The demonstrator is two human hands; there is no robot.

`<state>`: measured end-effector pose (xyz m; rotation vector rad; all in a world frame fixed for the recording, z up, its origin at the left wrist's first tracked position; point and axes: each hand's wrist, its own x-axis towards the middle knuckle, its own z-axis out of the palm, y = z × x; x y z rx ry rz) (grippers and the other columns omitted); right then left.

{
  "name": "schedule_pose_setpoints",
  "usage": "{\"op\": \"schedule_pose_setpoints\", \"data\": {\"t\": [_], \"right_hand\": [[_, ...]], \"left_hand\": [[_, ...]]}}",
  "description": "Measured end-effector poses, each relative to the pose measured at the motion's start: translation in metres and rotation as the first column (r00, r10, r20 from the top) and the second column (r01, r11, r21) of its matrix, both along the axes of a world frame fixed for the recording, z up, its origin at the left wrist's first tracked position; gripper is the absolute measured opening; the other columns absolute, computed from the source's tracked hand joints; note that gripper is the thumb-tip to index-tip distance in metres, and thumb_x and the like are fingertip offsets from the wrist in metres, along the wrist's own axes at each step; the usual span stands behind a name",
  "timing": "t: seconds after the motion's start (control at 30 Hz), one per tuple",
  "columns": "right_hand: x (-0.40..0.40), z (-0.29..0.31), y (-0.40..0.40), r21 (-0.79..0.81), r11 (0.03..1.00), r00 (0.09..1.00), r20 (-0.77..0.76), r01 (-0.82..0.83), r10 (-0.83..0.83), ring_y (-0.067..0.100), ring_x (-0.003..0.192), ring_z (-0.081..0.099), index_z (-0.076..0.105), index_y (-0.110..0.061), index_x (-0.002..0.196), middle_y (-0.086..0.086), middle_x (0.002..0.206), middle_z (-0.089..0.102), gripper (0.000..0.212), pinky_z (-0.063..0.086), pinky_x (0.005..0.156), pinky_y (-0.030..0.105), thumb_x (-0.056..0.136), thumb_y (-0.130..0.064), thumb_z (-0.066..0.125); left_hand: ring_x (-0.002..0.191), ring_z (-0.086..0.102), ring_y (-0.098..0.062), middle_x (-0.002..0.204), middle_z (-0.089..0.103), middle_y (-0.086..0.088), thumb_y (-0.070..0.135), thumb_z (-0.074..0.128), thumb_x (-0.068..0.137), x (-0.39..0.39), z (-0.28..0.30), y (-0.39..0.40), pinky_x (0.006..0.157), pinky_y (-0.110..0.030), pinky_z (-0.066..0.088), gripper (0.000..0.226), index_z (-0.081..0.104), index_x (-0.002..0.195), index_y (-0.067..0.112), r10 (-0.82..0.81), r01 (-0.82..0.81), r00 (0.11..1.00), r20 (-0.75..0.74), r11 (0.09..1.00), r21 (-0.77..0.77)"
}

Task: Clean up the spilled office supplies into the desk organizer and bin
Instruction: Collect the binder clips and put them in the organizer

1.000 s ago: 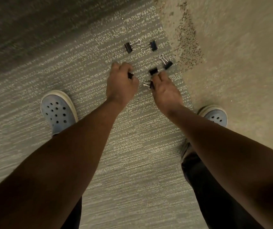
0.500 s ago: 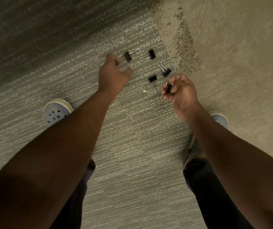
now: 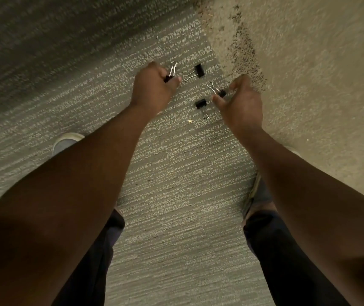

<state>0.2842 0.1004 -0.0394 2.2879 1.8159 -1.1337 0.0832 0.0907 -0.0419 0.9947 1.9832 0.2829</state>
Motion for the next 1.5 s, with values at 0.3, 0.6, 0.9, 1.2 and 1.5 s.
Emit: {"op": "schedule_pose_setpoints", "data": {"t": [0.3, 0.6, 0.9, 1.2, 1.5], "right_hand": [[0.004, 0.0, 0.002, -0.063, 0.998, 0.982, -0.187, -0.019, 0.007, 0.005, 0.061, 0.055, 0.052, -0.016, 0.096, -0.007, 0.076, 0.058, 0.022, 0.042, 0.047, 0.014, 0.084, -0.028, 0.067], [-0.005, 0.028, 0.005, -0.469, 0.841, 0.577, -0.621, 0.269, -0.53, 0.014, 0.057, 0.045, 0.048, -0.02, 0.076, 0.001, 0.072, 0.057, 0.01, 0.034, 0.05, 0.024, 0.078, -0.011, 0.045], [-0.047, 0.041, -0.01, -0.17, 0.98, 0.902, -0.43, -0.106, 0.023, 0.005, 0.076, 0.063, 0.056, -0.014, 0.115, -0.002, 0.097, 0.065, 0.029, 0.051, 0.059, 0.015, 0.086, -0.015, 0.06], [-0.062, 0.05, -0.019, -0.066, 0.979, 0.941, -0.293, -0.195, 0.168, 0.008, 0.078, 0.066, 0.057, -0.014, 0.115, -0.004, 0.091, 0.069, 0.028, 0.058, 0.07, 0.024, 0.089, -0.016, 0.065], [-0.038, 0.022, 0.013, 0.055, 0.985, 0.976, -0.14, -0.163, 0.169, 0.009, 0.073, 0.064, 0.06, -0.012, 0.112, 0.001, 0.094, 0.067, 0.022, 0.043, 0.054, 0.007, 0.09, -0.009, 0.058]], "left_hand": [[0.051, 0.043, -0.009, 0.077, 0.067, -0.005, 0.003, 0.058, 0.083, 0.001, 0.028, -0.025, 0.039, -0.021, 0.026, 0.011, 0.055, 0.088, 0.012, 0.594, -0.475, 0.553, 0.585, 0.801, -0.365], [0.055, 0.048, -0.014, 0.075, 0.062, -0.006, 0.012, 0.041, 0.085, 0.014, 0.03, -0.013, 0.046, -0.021, 0.03, 0.018, 0.06, 0.082, 0.011, 0.592, -0.465, 0.465, 0.659, 0.796, -0.387], [0.07, 0.065, -0.014, 0.08, 0.073, 0.0, 0.063, 0.055, 0.087, 0.033, 0.019, -0.014, 0.057, -0.026, 0.048, 0.049, 0.071, 0.09, 0.016, 0.494, -0.365, 0.704, 0.511, 0.868, -0.336], [0.056, 0.057, -0.013, 0.071, 0.065, -0.003, 0.037, 0.064, 0.092, 0.032, 0.016, -0.016, 0.049, -0.023, 0.044, 0.027, 0.062, 0.077, 0.014, 0.593, -0.505, 0.697, 0.404, 0.805, -0.311], [0.043, 0.041, -0.008, 0.061, 0.053, 0.003, 0.044, 0.071, 0.085, 0.009, 0.02, -0.018, 0.036, -0.016, 0.029, 0.033, 0.053, 0.076, 0.018, 0.708, -0.551, 0.564, 0.426, 0.706, -0.445]]}}
